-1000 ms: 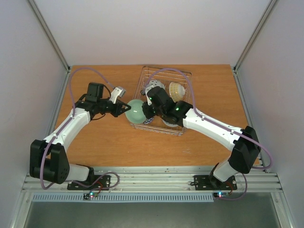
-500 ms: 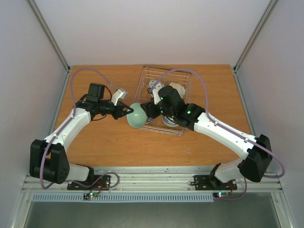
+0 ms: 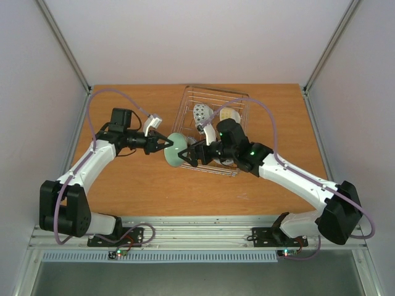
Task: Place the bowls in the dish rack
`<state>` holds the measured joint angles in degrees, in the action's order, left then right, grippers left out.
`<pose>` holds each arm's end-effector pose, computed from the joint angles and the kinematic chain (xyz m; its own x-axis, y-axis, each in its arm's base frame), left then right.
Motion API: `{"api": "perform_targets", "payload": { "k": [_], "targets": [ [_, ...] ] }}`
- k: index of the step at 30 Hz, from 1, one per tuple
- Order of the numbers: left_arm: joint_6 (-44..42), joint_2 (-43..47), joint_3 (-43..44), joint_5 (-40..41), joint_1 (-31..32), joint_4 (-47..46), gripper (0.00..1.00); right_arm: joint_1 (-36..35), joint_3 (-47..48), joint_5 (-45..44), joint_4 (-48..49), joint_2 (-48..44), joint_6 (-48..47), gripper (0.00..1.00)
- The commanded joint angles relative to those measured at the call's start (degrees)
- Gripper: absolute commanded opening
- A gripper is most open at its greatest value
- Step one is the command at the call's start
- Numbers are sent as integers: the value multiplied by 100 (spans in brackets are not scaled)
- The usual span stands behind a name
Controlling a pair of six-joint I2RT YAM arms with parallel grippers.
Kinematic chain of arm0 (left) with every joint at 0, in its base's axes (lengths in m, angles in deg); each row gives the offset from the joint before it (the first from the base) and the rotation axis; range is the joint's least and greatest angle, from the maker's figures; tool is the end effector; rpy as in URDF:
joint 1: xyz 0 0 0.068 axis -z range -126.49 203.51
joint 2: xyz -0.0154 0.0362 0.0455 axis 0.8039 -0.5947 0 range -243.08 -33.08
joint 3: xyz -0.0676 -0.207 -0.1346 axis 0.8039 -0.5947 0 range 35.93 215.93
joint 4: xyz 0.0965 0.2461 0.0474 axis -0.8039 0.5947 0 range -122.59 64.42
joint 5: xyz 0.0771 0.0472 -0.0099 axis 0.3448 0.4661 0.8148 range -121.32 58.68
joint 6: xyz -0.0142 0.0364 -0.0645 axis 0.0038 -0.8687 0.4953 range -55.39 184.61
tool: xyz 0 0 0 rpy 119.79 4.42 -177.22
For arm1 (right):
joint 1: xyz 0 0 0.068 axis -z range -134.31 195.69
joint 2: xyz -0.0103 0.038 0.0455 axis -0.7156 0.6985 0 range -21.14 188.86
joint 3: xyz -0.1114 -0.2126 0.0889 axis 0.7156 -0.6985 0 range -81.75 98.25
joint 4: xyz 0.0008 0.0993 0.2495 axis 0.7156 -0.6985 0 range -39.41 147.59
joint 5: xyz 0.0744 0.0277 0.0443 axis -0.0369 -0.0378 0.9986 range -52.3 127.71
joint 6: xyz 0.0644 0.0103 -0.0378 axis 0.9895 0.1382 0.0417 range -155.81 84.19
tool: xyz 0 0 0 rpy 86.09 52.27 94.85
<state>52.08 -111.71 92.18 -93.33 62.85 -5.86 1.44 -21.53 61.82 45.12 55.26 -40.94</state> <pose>0.2827 -0.1034 0.2361 -0.5877 0.1999 -0.7840 0.7931 0.3336 -0.5095 0.2234 0.2539 0.2771 -0.2621 -0.3692 -0.8916 -0.9209 0.3721 0.1166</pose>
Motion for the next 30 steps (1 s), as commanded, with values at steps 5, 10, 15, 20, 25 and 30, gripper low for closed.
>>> {"api": "perform_targets", "payload": {
  "k": [5, 10, 15, 20, 25, 30],
  "targets": [
    [105, 201, -70, -478, -47, -601, 0, 30, -495, 456, 481, -560, 605, 98],
    [133, 202, -70, -502, -47, -612, 1, 36, -709, 890, 1050, -586, 950, 95],
    [142, 246, -78, -664, -47, -593, 0, 35, -705, 1020, 1205, -434, 1027, 94],
    [90, 276, -88, -924, -47, -537, 1, 34, -697, 1073, 1229, -354, 1062, 94],
    [-22, 321, -88, -1118, -47, -444, 1, 31, -638, 930, 1188, -324, 966, 93],
    [-115, 324, -88, -1163, -42, -372, 1, 39, -600, 841, 1133, -245, 890, 90]
  ]
}}
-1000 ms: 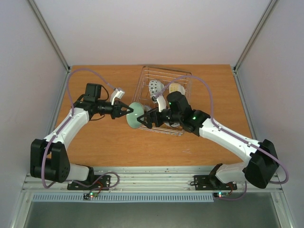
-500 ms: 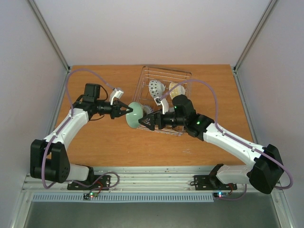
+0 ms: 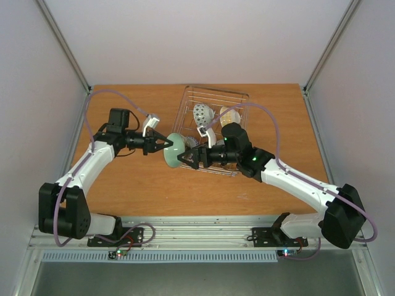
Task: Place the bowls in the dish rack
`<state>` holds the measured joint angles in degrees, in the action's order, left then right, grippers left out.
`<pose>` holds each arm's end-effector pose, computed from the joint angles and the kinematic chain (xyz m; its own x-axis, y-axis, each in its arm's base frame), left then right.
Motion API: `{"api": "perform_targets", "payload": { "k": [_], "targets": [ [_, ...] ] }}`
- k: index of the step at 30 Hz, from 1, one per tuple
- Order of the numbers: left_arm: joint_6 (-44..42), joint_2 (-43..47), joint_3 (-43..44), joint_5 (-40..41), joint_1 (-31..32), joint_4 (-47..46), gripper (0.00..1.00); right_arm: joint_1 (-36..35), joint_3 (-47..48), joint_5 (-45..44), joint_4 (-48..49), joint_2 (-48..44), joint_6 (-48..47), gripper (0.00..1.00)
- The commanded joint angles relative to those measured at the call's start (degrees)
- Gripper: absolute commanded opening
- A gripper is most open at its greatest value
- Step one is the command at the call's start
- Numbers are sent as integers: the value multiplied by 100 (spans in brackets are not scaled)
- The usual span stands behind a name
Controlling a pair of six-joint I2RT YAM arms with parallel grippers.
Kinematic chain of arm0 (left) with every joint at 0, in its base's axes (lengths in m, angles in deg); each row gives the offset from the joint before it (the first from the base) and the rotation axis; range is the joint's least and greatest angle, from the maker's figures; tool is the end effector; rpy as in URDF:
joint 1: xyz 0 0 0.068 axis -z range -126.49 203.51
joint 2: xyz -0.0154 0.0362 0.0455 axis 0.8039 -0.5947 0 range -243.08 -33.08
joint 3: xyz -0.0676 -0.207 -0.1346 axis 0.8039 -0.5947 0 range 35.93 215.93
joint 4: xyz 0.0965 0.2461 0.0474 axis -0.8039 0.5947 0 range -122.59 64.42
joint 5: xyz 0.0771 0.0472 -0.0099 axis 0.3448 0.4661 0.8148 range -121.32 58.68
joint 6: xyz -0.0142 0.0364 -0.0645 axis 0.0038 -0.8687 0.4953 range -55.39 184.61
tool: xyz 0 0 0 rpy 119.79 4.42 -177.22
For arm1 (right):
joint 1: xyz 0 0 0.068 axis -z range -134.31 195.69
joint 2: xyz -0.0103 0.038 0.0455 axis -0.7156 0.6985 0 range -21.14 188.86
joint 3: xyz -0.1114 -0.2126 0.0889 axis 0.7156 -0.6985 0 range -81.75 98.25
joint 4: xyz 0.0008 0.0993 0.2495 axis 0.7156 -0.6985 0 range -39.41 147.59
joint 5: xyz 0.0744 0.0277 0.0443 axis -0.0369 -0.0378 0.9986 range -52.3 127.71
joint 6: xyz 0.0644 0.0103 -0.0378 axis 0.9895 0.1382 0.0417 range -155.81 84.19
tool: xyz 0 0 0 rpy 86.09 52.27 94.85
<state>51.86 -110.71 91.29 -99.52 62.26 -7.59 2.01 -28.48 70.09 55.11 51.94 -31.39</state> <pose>0.2775 -0.1025 0.2425 -0.5580 0.1689 -0.8124 0.8228 0.2396 -0.5153 0.2110 0.2486 0.2718 -0.3460 -0.2404 -0.9069 -0.9177 0.2878 0.2738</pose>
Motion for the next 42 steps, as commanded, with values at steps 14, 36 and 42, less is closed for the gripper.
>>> {"api": "perform_targets", "payload": {
  "k": [14, 36, 42],
  "targets": [
    [13, 173, 63, -90, 12, -205, 14, -19, 218, -440, -132, -14, -339, 1],
    [467, 391, -157, 1014, 12, -777, 67, -8, 2677, -5136, -3278, 1999, -2539, 1],
    [447, 393, -165, 1020, 12, -771, 67, -7, 2850, -5293, -2980, 2430, -2866, 1]
  ]
}}
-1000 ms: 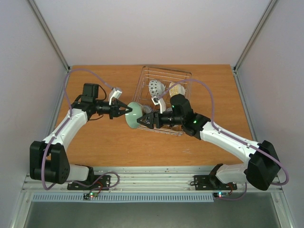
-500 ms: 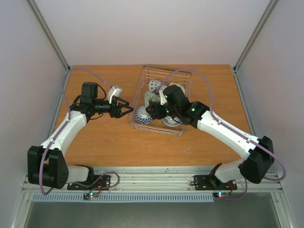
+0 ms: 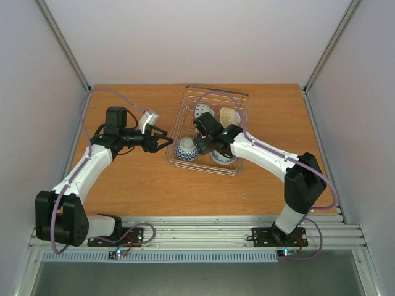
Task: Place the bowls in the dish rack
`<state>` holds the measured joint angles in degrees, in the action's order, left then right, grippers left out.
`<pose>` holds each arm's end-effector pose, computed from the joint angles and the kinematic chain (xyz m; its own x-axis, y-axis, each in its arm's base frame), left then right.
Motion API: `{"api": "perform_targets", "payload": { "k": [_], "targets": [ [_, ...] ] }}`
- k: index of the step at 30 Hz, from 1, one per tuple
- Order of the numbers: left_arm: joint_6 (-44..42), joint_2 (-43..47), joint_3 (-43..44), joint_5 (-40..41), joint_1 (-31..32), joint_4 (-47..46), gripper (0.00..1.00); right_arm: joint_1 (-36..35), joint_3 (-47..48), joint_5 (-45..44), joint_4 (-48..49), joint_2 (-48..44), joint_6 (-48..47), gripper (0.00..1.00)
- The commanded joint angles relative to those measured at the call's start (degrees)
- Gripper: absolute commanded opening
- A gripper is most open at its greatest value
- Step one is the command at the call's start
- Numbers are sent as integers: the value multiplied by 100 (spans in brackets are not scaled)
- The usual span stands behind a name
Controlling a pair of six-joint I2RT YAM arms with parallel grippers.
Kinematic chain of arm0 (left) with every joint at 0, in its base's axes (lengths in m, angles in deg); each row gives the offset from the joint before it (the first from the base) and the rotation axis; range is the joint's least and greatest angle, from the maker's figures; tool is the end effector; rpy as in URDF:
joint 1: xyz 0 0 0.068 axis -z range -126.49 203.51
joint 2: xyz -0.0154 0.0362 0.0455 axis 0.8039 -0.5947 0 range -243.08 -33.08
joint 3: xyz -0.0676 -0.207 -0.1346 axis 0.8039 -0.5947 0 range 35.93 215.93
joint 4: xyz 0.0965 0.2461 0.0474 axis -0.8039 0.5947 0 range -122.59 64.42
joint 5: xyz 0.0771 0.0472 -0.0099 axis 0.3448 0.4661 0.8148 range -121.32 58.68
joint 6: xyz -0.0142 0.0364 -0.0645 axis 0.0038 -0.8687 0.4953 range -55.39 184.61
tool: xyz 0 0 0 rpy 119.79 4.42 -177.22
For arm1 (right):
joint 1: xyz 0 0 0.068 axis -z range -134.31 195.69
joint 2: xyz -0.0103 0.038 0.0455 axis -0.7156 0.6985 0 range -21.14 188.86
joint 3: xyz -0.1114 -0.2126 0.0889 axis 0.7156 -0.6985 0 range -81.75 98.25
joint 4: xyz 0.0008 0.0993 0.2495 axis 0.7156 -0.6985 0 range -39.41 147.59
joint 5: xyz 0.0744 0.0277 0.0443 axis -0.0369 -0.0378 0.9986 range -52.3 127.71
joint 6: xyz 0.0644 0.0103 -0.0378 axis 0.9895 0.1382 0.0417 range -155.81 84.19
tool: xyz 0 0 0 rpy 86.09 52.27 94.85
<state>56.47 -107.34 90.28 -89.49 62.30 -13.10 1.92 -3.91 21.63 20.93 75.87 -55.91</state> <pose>0.2824 -0.0984 0.2530 -0.5175 0.1557 -0.8414 0.8110 0.4027 -0.4243 0.2896 0.2531 0.2202 -0.3712 -0.8129 -0.4489 -0.7241 0.5560 -0.4082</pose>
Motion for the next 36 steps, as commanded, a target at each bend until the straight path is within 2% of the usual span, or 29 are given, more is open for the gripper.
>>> {"api": "perform_targets", "payload": {
  "k": [1, 6, 14, 27, 34, 36],
  "targets": [
    [-19, 46, -65, 23, 8, -211, 67, 6, 457, -539, 411, 129, -454, 1],
    [-41, 43, -65, 34, 8, -210, 68, 0, 767, -1044, 157, 589, -597, 1],
    [-49, -45, -56, 8, 8, -210, 68, -32, 905, -1389, -115, 1012, -655, 1],
    [-51, -63, -47, -2, 8, -190, 68, -404, 1350, -2639, -572, 1775, -967, 1],
    [-64, -58, -47, -1, 8, -190, 68, -473, 1699, -3240, -1144, 2212, -969, 1],
    [-65, -64, -47, -7, 8, -194, 68, -475, 1784, -3353, -1333, 2290, -868, 6]
  ]
}}
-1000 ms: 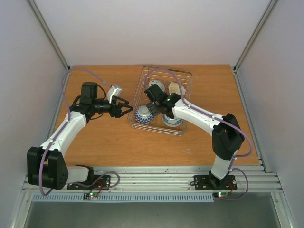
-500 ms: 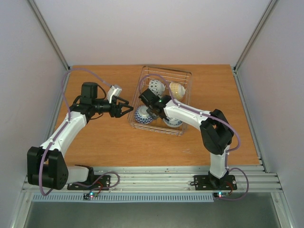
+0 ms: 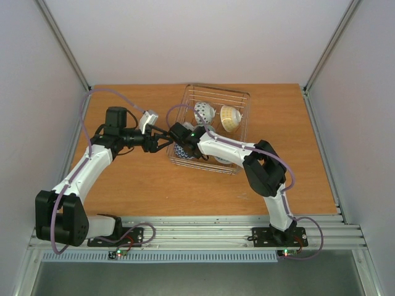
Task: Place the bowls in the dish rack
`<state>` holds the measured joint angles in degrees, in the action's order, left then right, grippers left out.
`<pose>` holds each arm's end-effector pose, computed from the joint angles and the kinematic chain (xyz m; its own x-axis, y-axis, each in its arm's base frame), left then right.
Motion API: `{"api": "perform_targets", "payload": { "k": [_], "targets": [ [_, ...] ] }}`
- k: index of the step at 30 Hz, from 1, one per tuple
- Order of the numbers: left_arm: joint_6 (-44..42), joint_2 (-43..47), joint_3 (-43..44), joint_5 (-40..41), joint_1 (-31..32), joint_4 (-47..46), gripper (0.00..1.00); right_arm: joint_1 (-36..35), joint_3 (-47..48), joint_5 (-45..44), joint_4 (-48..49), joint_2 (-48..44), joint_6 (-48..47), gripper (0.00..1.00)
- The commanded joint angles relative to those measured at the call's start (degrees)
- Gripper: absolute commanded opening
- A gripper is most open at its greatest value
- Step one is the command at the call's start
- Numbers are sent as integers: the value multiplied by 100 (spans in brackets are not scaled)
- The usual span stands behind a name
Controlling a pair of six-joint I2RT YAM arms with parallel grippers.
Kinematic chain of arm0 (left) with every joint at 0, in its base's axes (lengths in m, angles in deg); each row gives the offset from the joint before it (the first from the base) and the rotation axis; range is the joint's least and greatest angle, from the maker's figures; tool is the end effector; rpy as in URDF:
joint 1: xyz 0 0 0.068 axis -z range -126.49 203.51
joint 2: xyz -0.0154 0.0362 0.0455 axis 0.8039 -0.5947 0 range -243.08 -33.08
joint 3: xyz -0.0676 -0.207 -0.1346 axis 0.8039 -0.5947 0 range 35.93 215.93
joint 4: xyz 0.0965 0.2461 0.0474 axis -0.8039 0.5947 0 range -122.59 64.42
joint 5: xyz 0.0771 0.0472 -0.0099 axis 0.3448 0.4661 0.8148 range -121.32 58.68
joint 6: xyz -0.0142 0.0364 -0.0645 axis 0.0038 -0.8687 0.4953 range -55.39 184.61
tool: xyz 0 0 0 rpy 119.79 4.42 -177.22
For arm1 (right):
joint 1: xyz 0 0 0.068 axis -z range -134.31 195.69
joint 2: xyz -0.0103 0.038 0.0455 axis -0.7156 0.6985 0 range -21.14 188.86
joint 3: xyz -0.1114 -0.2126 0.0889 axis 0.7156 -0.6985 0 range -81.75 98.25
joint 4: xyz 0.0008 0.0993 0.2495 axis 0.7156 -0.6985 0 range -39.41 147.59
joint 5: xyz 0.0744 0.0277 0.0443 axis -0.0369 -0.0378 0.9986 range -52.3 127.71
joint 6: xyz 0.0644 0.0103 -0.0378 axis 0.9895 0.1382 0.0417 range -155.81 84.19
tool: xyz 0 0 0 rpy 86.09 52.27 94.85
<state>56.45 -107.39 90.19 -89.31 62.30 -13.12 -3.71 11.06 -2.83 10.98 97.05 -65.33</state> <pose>0.2825 -0.0983 0.2522 -0.5191 0.1565 -0.8403 0.8095 0.4056 -0.4245 0.3100 0.2982 0.1605 -0.3186 -0.9472 0.0353 -0.6932 0.2074 -0.6902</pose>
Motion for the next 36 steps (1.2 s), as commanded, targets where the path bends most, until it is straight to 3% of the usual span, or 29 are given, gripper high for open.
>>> {"api": "perform_targets", "payload": {
  "k": [1, 3, 5, 13, 16, 25, 27, 30, 32, 34, 35, 36],
  "targets": [
    [-58, -58, -38, -27, 8, -195, 67, 89, 318, -930, -410, 191, 130, 16],
    [-69, -58, -38, -25, 8, -190, 68, 89, 274, -904, -443, 124, 215, 41],
    [-71, -50, -38, -27, 8, -193, 68, 81, 144, -818, -345, -9, 266, 56],
    [-78, -58, -47, -17, 8, -204, 67, 72, -351, -277, 91, -720, 383, 92],
    [-78, -47, -47, -10, 8, -205, 67, 72, -427, -162, 112, -896, 428, 99],
    [-80, -47, -56, -1, 8, -215, 67, 72, -797, 684, 562, -1687, 439, 99],
    [-80, -48, -56, -1, 8, -221, 68, 72, -833, 987, 726, -1794, 409, 93],
    [-74, -58, -56, -1, 8, -233, 67, 87, -680, 1256, 815, -1724, 416, 73],
    [-80, -58, -56, 1, 8, -223, 68, 117, -445, 1371, 742, -1540, 486, 47],
    [-78, -42, -56, 8, 8, -221, 68, 147, -208, 1647, 699, -1320, 568, 12],
    [-80, -36, -56, 8, 8, -230, 68, 173, -67, 1905, 709, -1217, 603, 3],
    [-76, -28, -56, 15, 8, -224, 68, 195, 48, 2180, 702, -1084, 636, 2]
  ]
}}
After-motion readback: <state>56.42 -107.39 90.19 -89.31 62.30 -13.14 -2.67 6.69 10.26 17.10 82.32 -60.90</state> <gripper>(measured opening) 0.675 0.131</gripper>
